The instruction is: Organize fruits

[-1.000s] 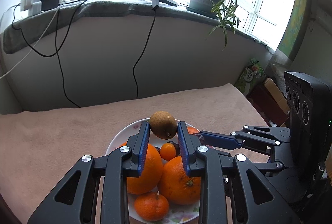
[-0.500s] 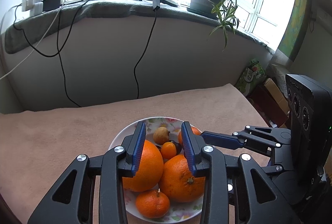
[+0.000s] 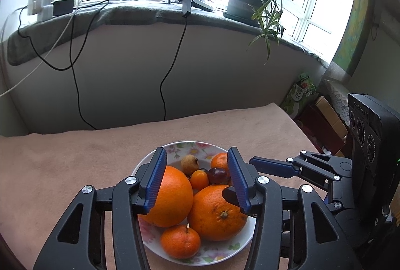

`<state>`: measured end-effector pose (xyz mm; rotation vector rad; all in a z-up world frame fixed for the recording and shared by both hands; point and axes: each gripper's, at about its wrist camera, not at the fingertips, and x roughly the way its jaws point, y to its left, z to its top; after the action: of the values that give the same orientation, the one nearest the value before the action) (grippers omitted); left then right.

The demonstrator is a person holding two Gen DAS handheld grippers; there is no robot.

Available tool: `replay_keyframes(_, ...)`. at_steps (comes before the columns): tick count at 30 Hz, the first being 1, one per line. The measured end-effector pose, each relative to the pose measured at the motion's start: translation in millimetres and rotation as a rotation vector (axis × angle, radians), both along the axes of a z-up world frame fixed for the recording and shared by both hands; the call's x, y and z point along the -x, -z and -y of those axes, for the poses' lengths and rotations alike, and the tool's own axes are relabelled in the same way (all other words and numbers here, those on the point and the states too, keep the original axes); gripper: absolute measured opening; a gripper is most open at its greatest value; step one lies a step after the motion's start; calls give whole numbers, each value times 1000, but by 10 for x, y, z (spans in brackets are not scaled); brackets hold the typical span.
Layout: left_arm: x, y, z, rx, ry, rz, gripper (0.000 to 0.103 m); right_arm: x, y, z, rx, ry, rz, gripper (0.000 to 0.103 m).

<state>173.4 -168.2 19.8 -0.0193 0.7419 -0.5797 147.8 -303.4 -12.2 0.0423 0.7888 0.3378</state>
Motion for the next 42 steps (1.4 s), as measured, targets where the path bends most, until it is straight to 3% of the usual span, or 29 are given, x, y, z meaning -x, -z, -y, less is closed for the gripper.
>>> replay_keyframes(2,11,-4,-6,2,-3,1,60,13,-2,4,1,4,2,62)
replay_keyframes(4,24,-13,-12,4,-5,3,63,35,-8,13,0,11,7,70)
replay_keyframes(13,50,-25,-71,8,-33,-1,79,92,-11,58,2,36,5,70)
replay_keyframes(20,81,-25,-94,1,-41,3,79,138,4,111,-13,70,8,72)
replay_keyframes(23,102,-30,-100,-3,-45,7,79,195,-8,157,-35,94,25,91)
replay_keyframes(42,472,-57,-224,-22,-99,50,80,563,-157,191,-38,168,93,91)
